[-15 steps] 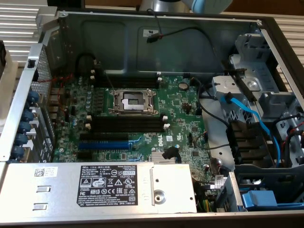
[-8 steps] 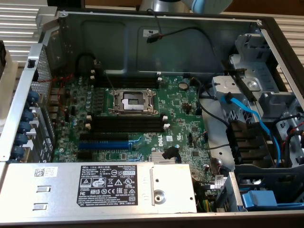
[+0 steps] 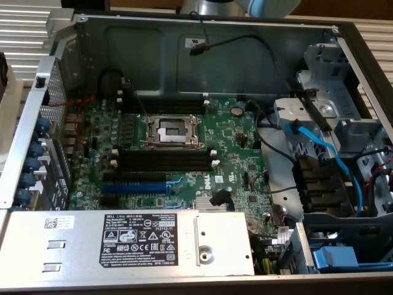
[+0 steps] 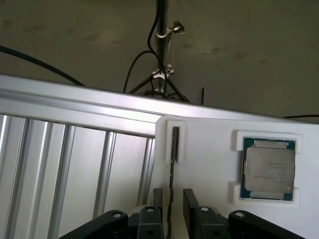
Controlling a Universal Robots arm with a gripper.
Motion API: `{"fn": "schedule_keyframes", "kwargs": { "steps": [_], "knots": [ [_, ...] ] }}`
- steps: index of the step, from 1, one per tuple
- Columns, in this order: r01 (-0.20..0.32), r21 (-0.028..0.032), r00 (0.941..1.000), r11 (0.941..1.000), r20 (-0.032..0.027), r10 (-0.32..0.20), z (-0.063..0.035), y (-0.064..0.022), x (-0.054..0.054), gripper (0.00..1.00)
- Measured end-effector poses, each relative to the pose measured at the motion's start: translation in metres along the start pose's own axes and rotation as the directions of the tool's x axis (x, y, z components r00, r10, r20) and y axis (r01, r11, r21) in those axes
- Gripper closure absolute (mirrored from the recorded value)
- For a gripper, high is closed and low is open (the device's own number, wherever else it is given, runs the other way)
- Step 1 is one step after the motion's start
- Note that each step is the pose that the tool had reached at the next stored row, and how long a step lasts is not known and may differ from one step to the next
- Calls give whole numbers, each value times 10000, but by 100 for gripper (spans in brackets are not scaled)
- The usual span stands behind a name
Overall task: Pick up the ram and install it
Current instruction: 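Pick up the ram and move it above insertion slot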
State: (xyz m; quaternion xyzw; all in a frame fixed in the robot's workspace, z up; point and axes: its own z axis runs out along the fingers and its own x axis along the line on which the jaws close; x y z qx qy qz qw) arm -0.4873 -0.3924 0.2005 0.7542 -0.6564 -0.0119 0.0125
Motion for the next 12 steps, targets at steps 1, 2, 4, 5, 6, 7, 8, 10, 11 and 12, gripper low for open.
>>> {"fn": "schedule_keyframes", "kwargs": {
  "steps": [1, 2, 4, 5, 6, 7, 8, 10, 11, 12],
  "knots": [
    [0, 1, 10000, 10000, 1, 0, 0, 0, 0, 69],
    [0, 0, 10000, 10000, 0, 0, 0, 0, 0, 69],
    [0, -1, 10000, 10000, 0, 0, 0, 0, -1, 69],
    [0, -1, 10000, 10000, 0, 0, 0, 0, -1, 69],
    [0, 0, 10000, 10000, 0, 0, 0, 0, -1, 69],
    [0, 0, 10000, 10000, 0, 0, 0, 0, -1, 69],
    [0, 0, 10000, 10000, 0, 0, 0, 0, -1, 69],
    [0, 0, 10000, 10000, 0, 0, 0, 0, -1, 69],
    [0, -1, 10000, 10000, 0, 0, 0, 0, 0, 69],
    [0, 0, 10000, 10000, 0, 0, 0, 0, -1, 69]
  ]
}}
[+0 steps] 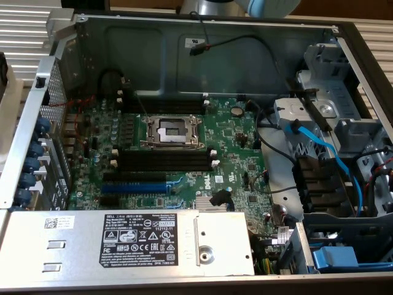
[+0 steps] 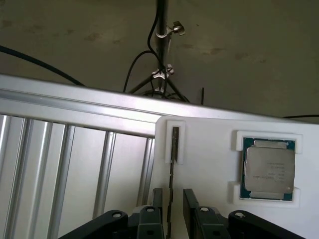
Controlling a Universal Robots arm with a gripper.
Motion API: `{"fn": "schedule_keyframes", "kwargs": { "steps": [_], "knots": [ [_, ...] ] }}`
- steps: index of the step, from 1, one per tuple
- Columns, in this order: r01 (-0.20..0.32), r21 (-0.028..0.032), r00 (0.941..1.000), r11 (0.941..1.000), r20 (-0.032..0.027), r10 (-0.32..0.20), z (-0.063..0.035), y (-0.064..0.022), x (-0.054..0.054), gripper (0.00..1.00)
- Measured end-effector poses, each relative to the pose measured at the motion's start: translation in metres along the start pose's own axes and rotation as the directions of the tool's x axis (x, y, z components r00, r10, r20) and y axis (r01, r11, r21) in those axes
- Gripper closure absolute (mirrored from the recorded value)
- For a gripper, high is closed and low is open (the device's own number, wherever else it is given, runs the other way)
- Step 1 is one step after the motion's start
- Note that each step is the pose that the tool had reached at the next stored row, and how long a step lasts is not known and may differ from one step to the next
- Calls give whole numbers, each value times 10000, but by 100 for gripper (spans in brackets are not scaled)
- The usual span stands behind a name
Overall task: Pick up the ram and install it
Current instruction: 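Pick up the ram and move it above insertion slot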
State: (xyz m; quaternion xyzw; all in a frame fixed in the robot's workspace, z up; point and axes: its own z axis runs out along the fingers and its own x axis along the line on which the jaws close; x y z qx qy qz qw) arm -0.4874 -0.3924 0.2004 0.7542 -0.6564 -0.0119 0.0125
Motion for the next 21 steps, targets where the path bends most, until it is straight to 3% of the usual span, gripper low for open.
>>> {"fn": "schedule_keyframes", "kwargs": {
  "steps": [3, 4, 15, 17, 21],
  "knots": [
    [0, 0, 10000, 10000, 0, 0, 0, 0, 0, 72],
    [0, 0, 10000, 10000, 0, 0, 0, 0, 0, 79],
    [0, 0, 10000, 10000, 0, 0, 0, 0, 0, 79],
    [0, 0, 10000, 10000, 0, 0, 0, 0, 0, 87],
    [0, 0, 10000, 10000, 0, 0, 0, 0, 0, 88]
  ]
}}
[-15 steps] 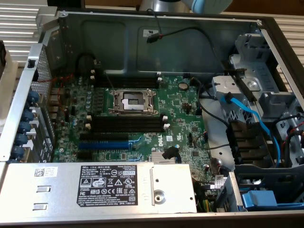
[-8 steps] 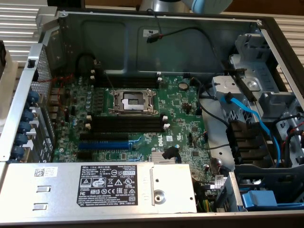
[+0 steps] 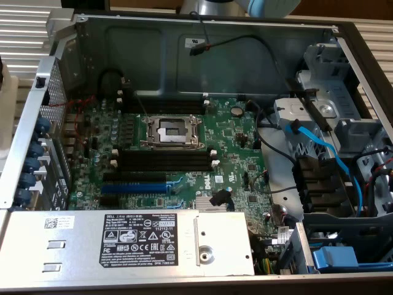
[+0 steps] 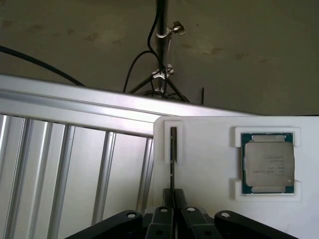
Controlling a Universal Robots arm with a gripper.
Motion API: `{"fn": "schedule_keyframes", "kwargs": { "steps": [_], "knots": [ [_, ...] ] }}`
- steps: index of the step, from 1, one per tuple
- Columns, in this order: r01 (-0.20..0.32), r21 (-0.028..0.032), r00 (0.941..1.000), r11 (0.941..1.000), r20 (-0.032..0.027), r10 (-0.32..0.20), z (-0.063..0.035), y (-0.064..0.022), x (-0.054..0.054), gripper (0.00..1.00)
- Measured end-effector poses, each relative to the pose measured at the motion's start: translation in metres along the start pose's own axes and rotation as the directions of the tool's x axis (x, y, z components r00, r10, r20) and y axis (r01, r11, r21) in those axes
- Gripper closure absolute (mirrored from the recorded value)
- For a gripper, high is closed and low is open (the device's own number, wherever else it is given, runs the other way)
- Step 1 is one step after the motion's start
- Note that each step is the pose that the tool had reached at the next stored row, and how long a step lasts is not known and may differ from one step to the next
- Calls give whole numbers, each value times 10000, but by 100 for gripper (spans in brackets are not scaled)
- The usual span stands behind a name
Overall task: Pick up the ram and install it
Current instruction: 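Pick up the ram and move it above insertion slot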
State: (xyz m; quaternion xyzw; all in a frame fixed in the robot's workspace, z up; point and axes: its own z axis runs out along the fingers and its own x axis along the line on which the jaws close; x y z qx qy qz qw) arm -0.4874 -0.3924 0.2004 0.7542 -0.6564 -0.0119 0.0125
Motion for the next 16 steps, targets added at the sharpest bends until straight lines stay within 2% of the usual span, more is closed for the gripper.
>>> {"fn": "schedule_keyframes", "kwargs": {
  "steps": [16],
  "knots": [
    [0, 0, 10000, 10000, 0, 0, -11, 1, 0, 88]
  ]
}}
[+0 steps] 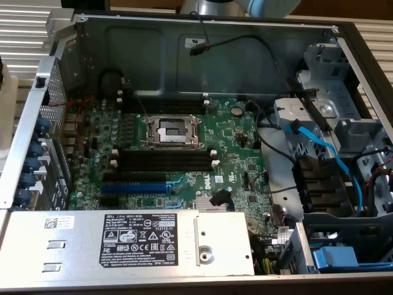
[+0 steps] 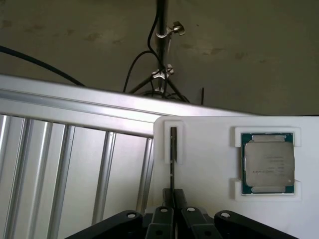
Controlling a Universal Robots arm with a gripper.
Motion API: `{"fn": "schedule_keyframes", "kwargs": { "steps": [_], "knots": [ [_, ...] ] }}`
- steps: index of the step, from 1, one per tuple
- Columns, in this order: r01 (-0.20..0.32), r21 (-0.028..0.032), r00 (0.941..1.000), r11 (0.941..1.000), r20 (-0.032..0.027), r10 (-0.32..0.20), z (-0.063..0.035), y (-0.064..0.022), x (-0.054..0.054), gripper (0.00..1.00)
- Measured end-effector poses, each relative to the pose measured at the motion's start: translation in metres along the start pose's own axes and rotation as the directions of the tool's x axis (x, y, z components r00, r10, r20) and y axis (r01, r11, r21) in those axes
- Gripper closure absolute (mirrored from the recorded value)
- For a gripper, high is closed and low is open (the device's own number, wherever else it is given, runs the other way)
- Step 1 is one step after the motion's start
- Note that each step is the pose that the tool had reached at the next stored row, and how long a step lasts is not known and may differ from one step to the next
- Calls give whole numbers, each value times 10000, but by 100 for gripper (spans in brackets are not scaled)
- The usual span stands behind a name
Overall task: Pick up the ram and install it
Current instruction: 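Pick up the ram and move it above insertion slot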
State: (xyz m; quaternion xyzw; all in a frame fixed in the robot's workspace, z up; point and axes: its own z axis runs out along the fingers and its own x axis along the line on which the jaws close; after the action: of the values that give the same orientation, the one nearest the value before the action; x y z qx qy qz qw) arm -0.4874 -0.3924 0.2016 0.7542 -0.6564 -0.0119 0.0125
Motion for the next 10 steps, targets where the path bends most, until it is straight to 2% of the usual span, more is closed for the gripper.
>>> {"fn": "schedule_keyframes", "kwargs": {
  "steps": [3, 8, 10],
  "knots": [
    [0, 0, 10000, 10000, -1, 0, -56, 2, 0, 88],
    [1, 2, 10000, 10000, 0, -1, -249, 12, 0, 88],
    [-1, 0, 10000, 10000, -13, 1, -297, 16, -10, 88]
  ]
}}
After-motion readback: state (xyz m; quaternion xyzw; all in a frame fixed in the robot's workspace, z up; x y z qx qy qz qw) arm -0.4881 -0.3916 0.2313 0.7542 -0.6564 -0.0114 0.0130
